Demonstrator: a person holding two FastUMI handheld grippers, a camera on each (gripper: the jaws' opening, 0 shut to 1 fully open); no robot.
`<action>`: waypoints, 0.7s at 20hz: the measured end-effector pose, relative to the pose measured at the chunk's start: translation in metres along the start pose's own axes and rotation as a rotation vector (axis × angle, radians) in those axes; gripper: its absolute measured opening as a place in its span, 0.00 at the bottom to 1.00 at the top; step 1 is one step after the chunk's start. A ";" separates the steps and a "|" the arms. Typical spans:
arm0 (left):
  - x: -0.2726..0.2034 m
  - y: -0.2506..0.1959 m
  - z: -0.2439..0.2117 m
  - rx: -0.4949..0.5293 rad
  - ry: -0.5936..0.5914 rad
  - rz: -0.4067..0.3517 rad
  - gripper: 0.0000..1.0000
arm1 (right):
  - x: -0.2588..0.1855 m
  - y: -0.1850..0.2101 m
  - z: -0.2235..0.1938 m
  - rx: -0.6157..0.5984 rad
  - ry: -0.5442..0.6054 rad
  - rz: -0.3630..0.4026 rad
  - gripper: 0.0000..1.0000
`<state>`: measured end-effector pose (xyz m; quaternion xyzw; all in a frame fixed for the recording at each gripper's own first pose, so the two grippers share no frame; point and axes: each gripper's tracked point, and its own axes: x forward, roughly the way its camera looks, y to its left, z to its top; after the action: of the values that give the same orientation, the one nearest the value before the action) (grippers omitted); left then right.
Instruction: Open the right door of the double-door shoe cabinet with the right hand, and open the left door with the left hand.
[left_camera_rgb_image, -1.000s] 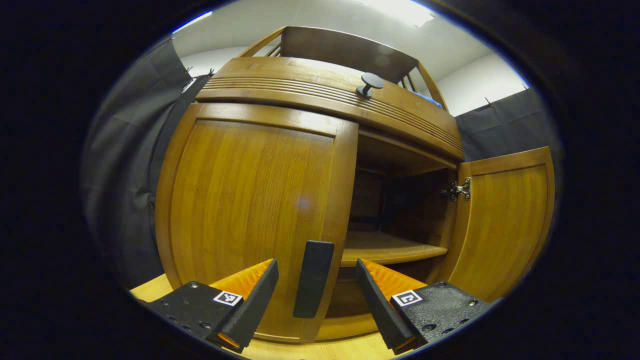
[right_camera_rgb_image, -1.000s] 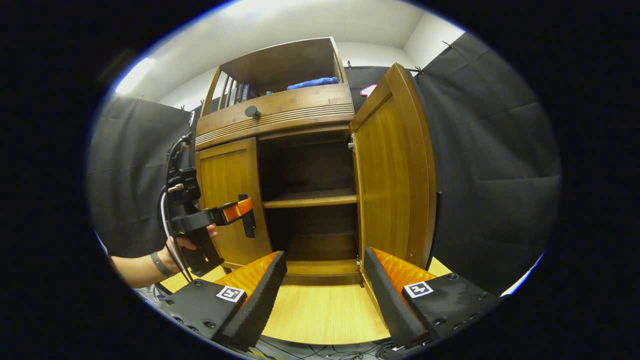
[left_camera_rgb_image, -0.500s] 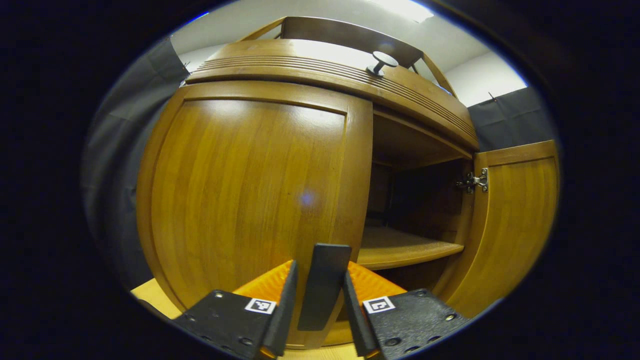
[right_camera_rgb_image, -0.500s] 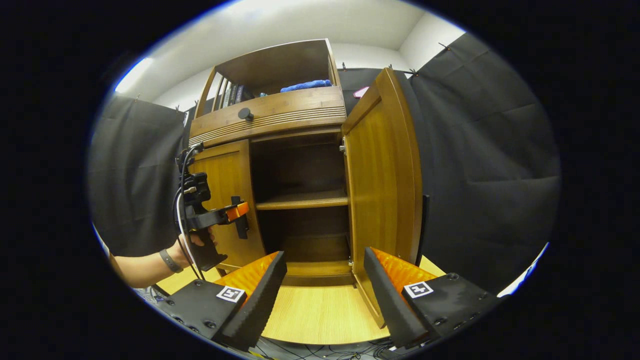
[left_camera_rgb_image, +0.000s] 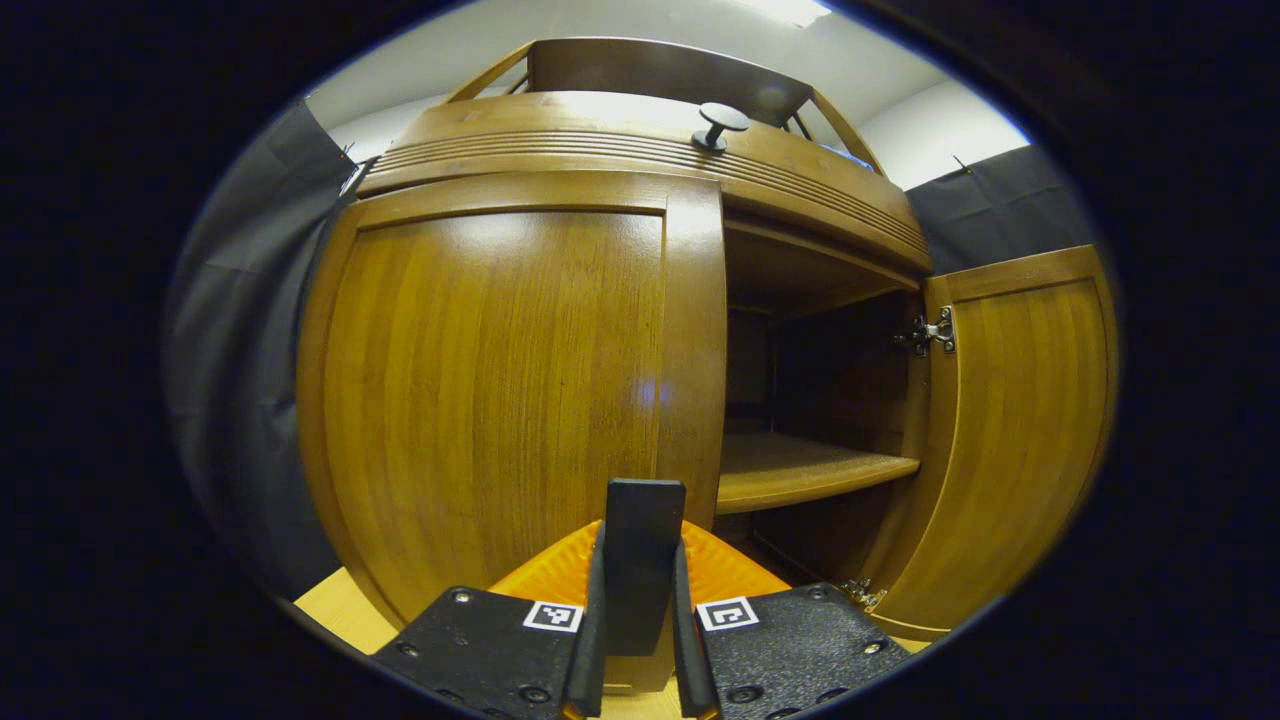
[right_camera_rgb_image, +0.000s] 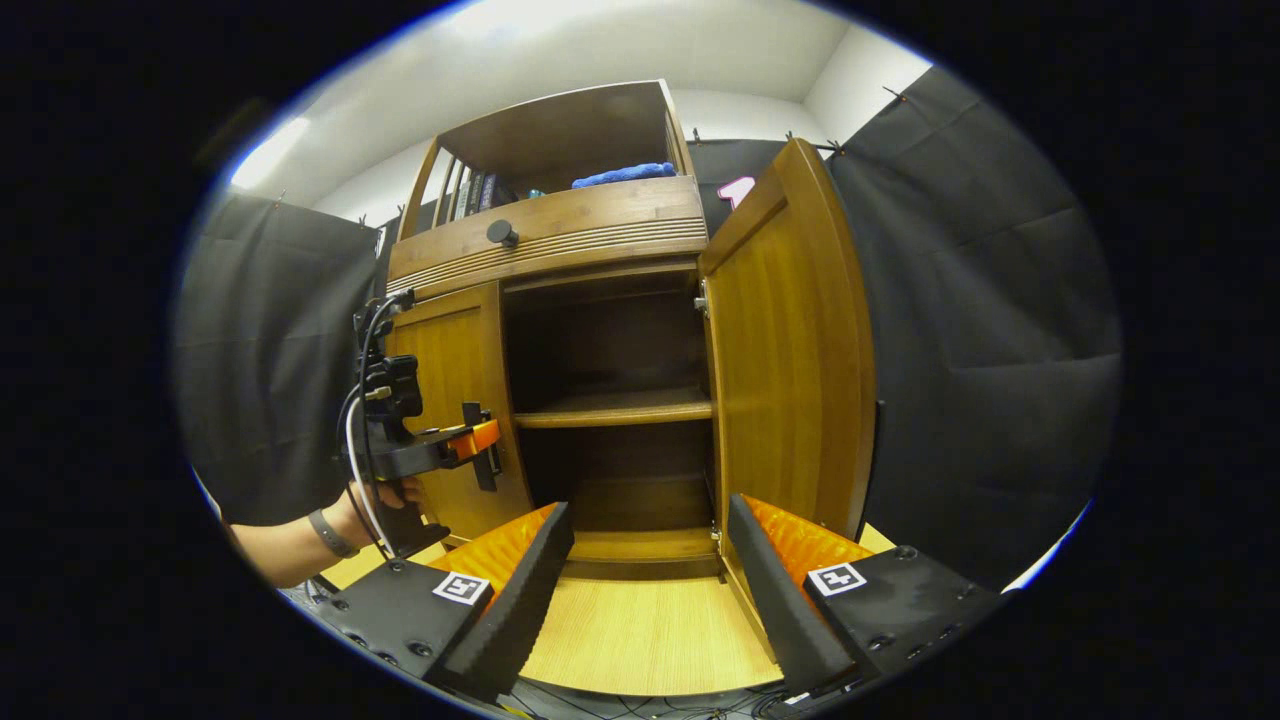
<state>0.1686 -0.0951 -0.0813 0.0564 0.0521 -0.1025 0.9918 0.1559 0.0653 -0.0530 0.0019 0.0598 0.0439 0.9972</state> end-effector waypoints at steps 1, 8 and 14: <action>-0.009 0.001 0.002 0.000 0.003 -0.001 0.28 | 0.000 -0.001 0.000 -0.011 -0.001 0.004 1.00; -0.072 0.019 0.008 -0.033 0.023 0.059 0.28 | 0.001 -0.001 0.001 -0.044 -0.003 0.023 1.00; -0.119 0.049 0.014 -0.038 0.022 0.131 0.28 | 0.000 0.007 -0.003 -0.034 0.023 0.065 1.00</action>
<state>0.0644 -0.0256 -0.0490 0.0421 0.0610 -0.0359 0.9966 0.1553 0.0719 -0.0557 -0.0137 0.0706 0.0775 0.9944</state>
